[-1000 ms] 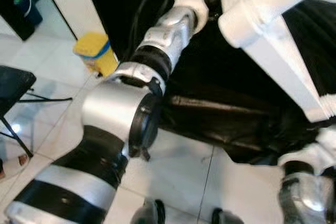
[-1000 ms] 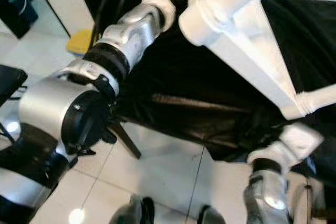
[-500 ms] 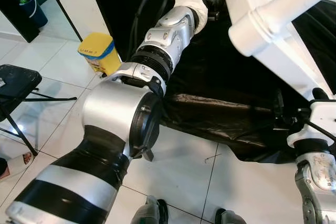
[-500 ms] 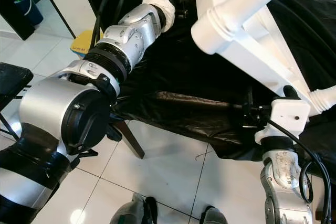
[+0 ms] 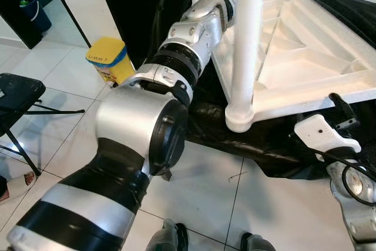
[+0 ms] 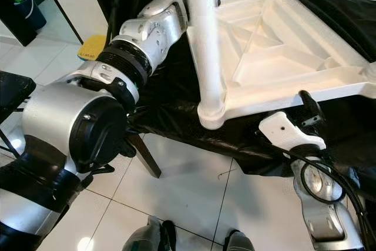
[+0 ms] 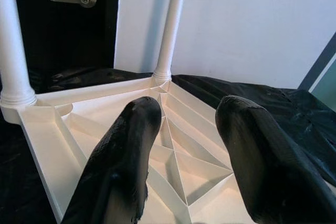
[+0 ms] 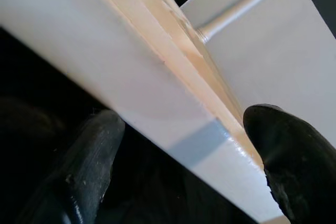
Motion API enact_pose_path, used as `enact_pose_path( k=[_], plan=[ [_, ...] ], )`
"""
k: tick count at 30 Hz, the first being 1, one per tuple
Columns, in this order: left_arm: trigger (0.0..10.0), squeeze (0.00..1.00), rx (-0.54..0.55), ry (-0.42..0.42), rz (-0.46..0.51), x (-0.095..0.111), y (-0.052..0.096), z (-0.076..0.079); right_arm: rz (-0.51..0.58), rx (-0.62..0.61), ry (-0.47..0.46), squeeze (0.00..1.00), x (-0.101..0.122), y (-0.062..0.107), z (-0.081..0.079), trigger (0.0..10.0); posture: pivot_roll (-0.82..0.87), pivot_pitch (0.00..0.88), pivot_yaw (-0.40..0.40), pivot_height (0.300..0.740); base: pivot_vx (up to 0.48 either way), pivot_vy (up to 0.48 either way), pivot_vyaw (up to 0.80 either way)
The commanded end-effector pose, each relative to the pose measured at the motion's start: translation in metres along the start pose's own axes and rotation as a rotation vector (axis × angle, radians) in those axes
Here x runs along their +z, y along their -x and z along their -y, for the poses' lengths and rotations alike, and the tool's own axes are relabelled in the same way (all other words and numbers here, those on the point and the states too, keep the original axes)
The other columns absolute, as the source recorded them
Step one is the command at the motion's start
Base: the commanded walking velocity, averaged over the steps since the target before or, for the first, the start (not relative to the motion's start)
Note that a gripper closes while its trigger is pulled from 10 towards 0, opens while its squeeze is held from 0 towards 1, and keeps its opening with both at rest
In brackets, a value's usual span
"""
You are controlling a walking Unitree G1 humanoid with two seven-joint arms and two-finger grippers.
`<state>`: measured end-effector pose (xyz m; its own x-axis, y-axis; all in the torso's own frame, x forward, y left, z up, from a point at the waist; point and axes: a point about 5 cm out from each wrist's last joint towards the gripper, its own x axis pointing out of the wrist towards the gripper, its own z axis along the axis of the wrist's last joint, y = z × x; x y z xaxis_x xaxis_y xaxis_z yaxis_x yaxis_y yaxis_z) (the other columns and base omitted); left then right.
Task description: Building children table
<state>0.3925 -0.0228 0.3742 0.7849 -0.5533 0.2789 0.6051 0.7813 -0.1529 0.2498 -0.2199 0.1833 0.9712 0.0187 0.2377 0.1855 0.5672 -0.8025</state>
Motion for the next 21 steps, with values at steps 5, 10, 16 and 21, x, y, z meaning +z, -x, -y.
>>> enact_pose_path(
  k=[5, 10, 16, 21],
  plan=[
    [10.0, 0.0, -0.078, 0.008, 0.016, 0.003, 0.001, 0.001, 0.084, -0.032, 0.004, 0.0, 0.013, -0.007, 0.002, 10.0, -0.07, 0.115, 0.049, 0.74, 0.0, 0.0, 0.0],
    [10.0, 0.0, -0.077, 0.005, 0.014, 0.002, 0.001, -0.001, 0.088, -0.016, 0.004, 0.0, 0.012, -0.008, -0.002, 10.0, -0.07, 0.117, 0.045, 0.74, 0.0, 0.0, 0.0],
    [10.0, 0.0, -0.082, -0.007, 0.004, -0.003, 0.003, -0.004, 0.09, -0.003, -0.025, 0.0, 0.013, -0.008, -0.007, 10.0, -0.06, 0.118, 0.038, 0.74, 0.0, 0.0, 0.0],
    [10.0, 0.0, -0.085, -0.071, -0.024, -0.015, 0.008, -0.015, 0.075, 0.006, -0.124, 0.0, 0.016, -0.007, -0.015, 10.0, -0.05, 0.121, 0.03, 0.74, 0.0, 0.0, 0.0]
  ],
)
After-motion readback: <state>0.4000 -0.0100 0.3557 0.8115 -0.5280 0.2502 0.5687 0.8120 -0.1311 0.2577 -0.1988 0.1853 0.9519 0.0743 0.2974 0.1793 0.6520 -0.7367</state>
